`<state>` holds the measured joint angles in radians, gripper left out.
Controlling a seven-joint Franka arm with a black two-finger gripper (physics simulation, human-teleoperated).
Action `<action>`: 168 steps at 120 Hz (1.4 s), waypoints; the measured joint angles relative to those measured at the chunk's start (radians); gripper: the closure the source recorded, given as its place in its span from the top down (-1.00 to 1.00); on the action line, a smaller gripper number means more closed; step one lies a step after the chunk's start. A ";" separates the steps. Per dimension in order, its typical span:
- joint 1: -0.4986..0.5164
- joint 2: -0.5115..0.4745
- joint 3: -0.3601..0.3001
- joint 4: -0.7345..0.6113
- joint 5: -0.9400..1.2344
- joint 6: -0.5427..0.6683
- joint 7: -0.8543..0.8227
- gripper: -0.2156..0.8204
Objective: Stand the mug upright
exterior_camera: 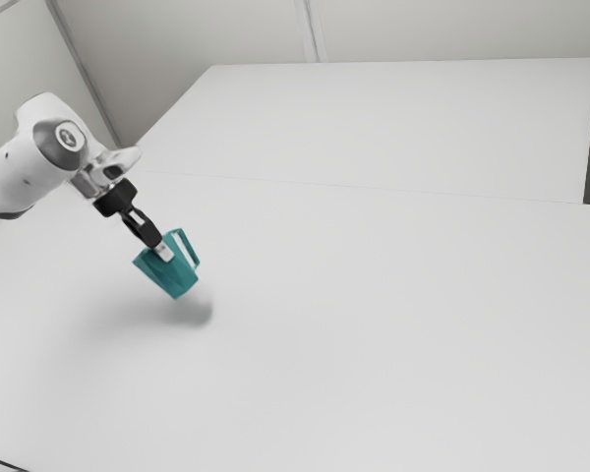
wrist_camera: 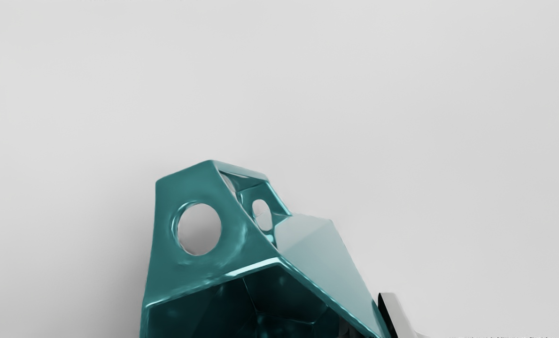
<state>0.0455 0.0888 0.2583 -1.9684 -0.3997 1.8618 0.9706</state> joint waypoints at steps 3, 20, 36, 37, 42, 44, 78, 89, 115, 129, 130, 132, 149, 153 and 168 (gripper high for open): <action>-0.003 -0.004 -0.010 -0.002 0.038 0.029 -0.019 -0.93; -0.019 -0.010 -0.079 -0.024 0.232 0.171 -0.144 -0.93; -0.025 -0.009 -0.125 -0.082 0.358 0.292 -0.269 -0.93; -0.025 -0.009 -0.128 -0.086 0.363 0.299 -0.276 -0.93; -0.027 -0.006 -0.136 -0.103 0.383 0.333 -0.313 -0.93; -0.029 -0.005 -0.138 -0.108 0.390 0.345 -0.327 -0.93; -0.045 0.016 -0.165 -0.156 0.432 0.452 -0.522 -0.93; -0.042 0.035 -0.165 -0.158 0.435 0.464 -0.569 -0.93; -0.042 0.051 -0.165 -0.156 0.438 0.479 -0.657 -0.90; -0.043 0.051 -0.166 -0.154 0.430 0.479 -0.687 -0.46; -0.043 0.050 -0.166 -0.154 0.430 0.479 -0.689 -0.42; -0.043 0.050 -0.166 -0.153 0.429 0.479 -0.693 -0.35; -0.043 0.040 -0.166 -0.151 0.426 0.475 -0.719 0.11; -0.043 0.036 -0.166 -0.151 0.425 0.473 -0.724 0.18; -0.052 0.004 -0.168 -0.144 0.425 0.450 -0.741 0.36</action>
<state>-0.0061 0.0924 0.0907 -2.1126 0.0250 2.3121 0.2298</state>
